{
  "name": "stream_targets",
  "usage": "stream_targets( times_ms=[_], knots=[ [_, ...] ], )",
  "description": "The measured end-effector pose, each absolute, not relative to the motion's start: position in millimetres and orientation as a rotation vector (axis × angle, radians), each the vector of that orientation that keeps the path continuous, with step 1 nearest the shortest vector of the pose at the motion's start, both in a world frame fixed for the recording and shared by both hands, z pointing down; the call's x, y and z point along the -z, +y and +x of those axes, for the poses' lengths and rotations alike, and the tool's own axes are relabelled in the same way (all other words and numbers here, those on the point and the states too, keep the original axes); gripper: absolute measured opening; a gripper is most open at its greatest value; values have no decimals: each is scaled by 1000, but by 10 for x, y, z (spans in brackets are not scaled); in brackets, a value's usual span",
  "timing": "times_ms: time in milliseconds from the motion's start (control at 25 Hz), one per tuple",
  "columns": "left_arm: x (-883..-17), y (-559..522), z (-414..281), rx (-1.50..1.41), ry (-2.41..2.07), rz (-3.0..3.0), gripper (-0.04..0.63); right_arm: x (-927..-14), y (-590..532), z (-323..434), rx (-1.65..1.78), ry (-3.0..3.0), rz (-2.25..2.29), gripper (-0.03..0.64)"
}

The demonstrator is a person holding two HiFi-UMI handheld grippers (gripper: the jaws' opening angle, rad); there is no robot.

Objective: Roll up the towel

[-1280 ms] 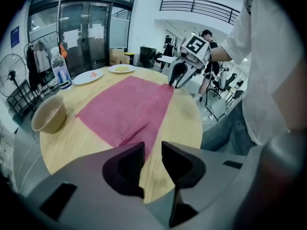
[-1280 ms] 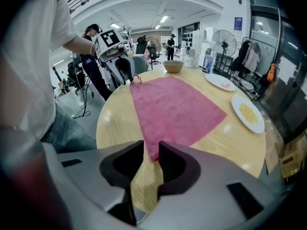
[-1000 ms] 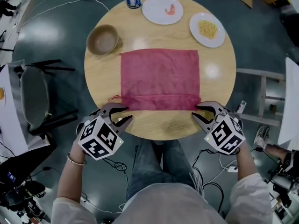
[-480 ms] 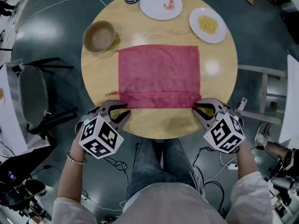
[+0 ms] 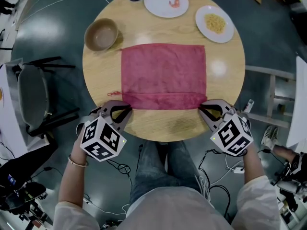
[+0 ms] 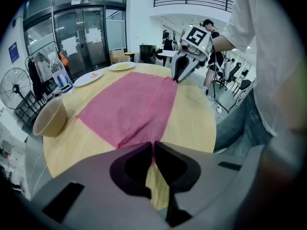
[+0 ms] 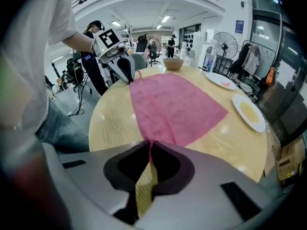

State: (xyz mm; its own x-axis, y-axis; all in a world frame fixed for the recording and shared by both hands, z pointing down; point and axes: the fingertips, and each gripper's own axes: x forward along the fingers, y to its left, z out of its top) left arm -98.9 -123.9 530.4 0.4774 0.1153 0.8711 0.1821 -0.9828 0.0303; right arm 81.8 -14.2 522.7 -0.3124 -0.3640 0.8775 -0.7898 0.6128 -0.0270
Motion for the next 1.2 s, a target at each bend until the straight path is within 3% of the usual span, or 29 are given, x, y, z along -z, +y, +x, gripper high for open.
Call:
stream_targets(
  times_ms=[760,1200],
  knots=[
    [-5185,-803,-1231,1678,-393,-2693,11,-5097,242,650,-675,-1932,857,20],
    [-5020,-1071,-1104,1701,-359,-2724,9,-4912,6,780,-672,-1942,876,20]
  ],
)
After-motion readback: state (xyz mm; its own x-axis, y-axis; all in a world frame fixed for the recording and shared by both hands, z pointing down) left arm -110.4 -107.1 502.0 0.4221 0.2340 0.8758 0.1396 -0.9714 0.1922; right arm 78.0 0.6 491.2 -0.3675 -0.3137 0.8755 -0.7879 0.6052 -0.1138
